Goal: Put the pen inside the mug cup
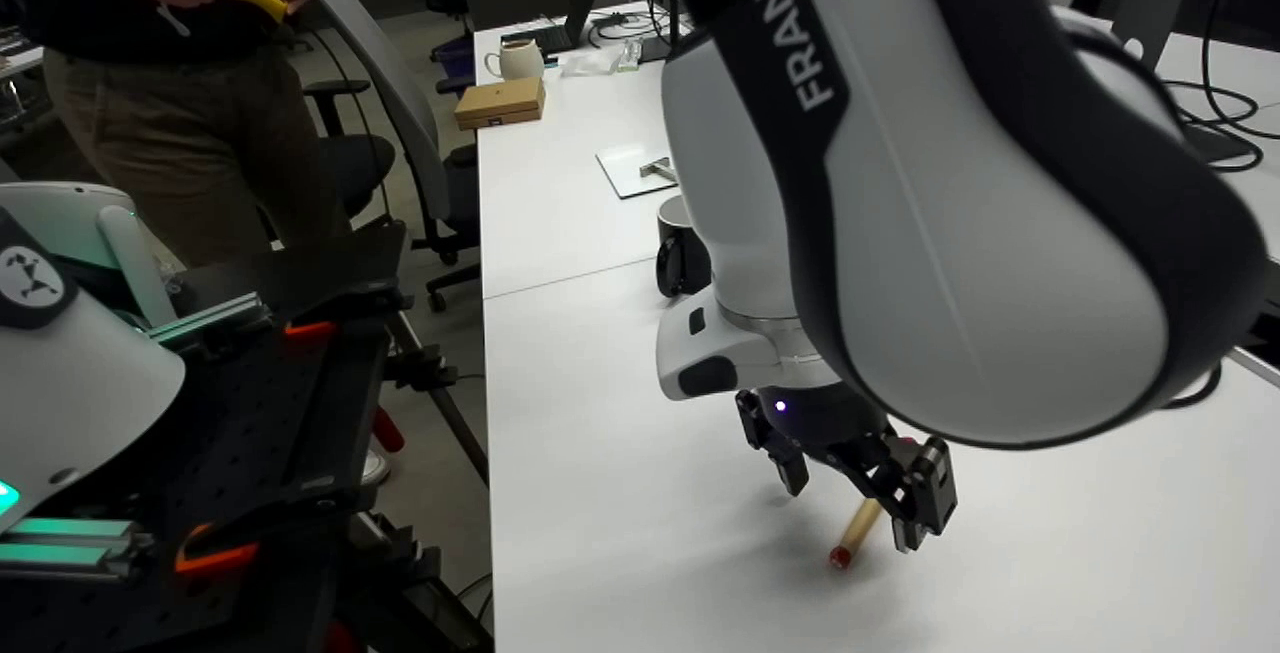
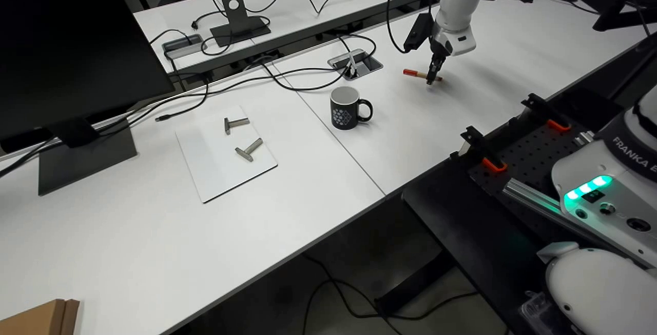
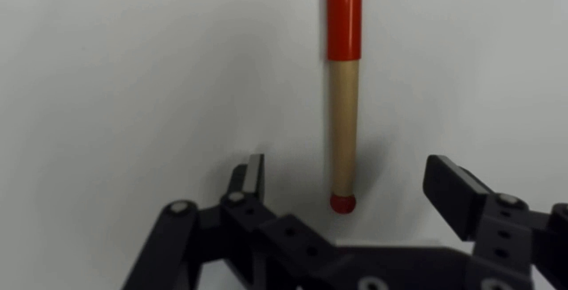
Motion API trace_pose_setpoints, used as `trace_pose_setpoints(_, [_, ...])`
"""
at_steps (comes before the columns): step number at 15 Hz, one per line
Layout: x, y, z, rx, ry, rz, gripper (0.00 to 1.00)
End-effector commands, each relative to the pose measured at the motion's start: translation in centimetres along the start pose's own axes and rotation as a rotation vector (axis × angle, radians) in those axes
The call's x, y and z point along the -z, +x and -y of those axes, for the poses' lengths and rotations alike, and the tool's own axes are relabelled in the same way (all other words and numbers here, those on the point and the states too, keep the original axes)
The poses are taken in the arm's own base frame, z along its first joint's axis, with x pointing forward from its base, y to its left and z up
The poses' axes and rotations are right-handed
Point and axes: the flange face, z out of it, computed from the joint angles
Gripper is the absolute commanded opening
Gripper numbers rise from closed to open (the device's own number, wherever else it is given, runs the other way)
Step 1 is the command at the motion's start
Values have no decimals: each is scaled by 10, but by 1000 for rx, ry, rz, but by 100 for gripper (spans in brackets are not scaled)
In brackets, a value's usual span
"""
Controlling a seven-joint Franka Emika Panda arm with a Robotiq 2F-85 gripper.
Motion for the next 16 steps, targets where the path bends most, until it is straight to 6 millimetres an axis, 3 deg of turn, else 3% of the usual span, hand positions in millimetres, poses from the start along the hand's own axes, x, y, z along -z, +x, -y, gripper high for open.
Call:
trace_pose_setpoints(1, [-3,2,-4,-9,-5,-13,100])
trace_pose_setpoints(7, [7,-27,20,-14,15,78,100])
trace_pose_setpoints(16, [1,-48,21,-70,-32,163,100])
